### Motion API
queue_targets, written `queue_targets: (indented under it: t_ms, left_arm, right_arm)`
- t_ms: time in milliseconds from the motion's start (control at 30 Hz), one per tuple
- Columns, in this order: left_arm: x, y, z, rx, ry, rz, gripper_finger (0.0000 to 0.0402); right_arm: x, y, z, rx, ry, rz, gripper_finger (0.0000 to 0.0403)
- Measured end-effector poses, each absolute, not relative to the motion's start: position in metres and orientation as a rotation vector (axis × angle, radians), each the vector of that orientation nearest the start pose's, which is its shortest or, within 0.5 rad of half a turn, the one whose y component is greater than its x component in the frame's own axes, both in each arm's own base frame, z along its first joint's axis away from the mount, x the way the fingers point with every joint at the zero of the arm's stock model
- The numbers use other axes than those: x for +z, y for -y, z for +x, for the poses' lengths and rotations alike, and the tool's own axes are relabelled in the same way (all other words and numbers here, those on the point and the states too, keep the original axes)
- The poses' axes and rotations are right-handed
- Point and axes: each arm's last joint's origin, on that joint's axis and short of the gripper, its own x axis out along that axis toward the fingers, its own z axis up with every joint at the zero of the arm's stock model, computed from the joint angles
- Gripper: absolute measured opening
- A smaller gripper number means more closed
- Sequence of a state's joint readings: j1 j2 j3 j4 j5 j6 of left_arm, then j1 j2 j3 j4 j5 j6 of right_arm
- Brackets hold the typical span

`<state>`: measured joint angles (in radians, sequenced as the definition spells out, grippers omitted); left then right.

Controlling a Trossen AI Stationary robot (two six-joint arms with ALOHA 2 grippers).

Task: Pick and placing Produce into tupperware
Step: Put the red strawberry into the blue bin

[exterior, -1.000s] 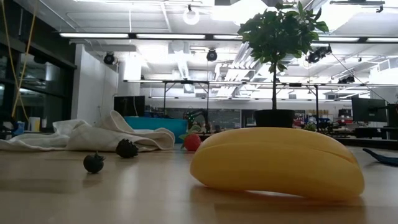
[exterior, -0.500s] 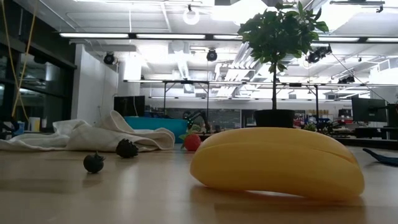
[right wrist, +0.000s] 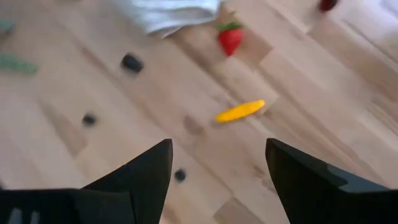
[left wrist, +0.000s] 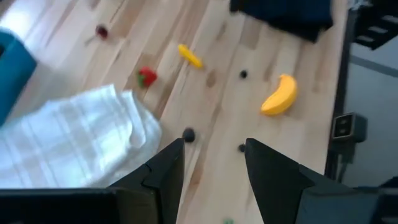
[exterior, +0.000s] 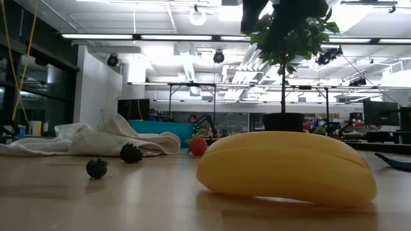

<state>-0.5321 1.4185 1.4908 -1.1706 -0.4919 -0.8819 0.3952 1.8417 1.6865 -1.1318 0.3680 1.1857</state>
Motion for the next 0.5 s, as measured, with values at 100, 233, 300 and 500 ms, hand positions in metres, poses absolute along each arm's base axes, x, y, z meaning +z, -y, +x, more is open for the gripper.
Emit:
queue_targets:
  t_ms: [100,233,300,500]
  left_arm:
    - [0.342,0.127,0.228,0.405,-0.895,-0.287,0.0156]
    - [0.329,0.139,0.220,0.421,-0.897,-0.318,0.0156]
    - [0.326,0.145,0.216,0.434,-0.872,-0.331,0.0156]
    - [0.327,0.163,0.201,0.467,-0.745,-0.342,0.0156]
  right_arm:
    - [0.288,-0.125,0.347,-0.679,-0.992,0.582,0.0248]
    - [0.289,-0.124,0.348,-0.731,-0.916,0.562,0.0248]
    - [0.290,-0.128,0.347,-0.740,-0.882,0.540,0.0248]
    - [0.289,-0.138,0.345,-0.749,-0.842,0.547,0.0248]
